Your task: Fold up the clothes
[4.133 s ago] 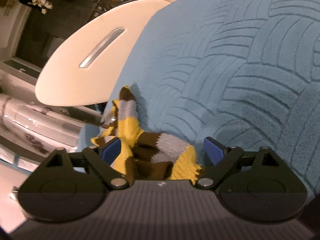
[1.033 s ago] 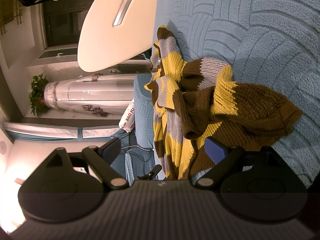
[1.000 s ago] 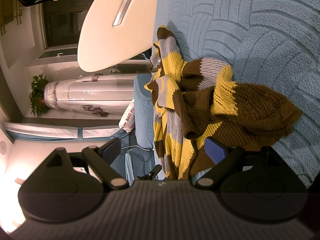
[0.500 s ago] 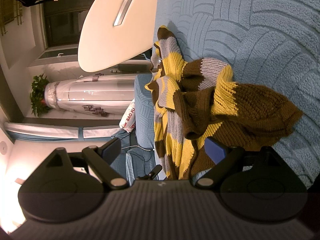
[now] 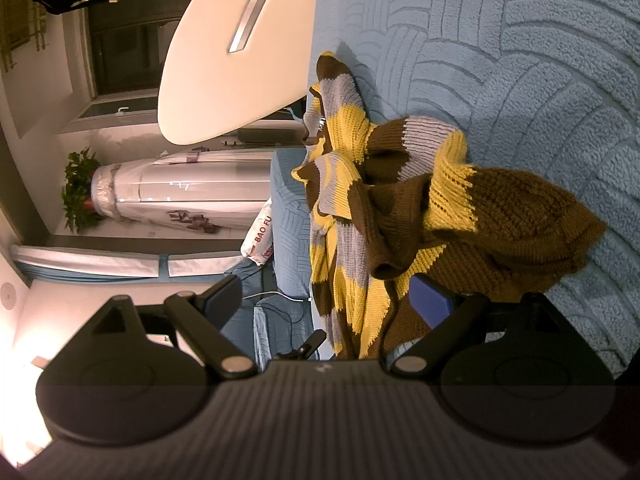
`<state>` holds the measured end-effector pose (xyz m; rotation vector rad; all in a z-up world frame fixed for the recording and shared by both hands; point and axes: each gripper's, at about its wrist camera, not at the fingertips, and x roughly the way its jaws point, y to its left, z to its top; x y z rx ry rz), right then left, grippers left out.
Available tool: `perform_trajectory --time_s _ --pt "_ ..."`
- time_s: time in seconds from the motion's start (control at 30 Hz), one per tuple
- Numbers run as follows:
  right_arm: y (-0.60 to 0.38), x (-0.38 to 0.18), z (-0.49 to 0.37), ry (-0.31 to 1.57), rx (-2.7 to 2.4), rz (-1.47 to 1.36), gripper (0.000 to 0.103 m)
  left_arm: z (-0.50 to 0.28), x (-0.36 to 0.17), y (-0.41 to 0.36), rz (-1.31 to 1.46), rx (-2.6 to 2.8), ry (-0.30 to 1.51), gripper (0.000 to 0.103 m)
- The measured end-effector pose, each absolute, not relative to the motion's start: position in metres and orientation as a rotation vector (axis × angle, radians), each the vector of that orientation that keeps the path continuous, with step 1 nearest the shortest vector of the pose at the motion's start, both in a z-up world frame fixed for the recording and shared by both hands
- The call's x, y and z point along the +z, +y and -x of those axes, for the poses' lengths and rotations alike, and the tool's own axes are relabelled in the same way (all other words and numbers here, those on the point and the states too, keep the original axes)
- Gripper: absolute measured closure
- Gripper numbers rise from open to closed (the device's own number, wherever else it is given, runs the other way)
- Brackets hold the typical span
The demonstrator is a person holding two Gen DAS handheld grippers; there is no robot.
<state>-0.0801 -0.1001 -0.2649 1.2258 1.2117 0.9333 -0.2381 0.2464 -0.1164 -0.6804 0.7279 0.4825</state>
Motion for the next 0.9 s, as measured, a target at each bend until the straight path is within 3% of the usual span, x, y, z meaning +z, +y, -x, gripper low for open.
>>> perform_trajectory --time_s 0.9 --pt "-0.1015 -0.2664 0.0812 1.199 0.967 -1.266 0.009 0.2318 -0.1115 0.2531 0.692 0.507 0.748 0.0"
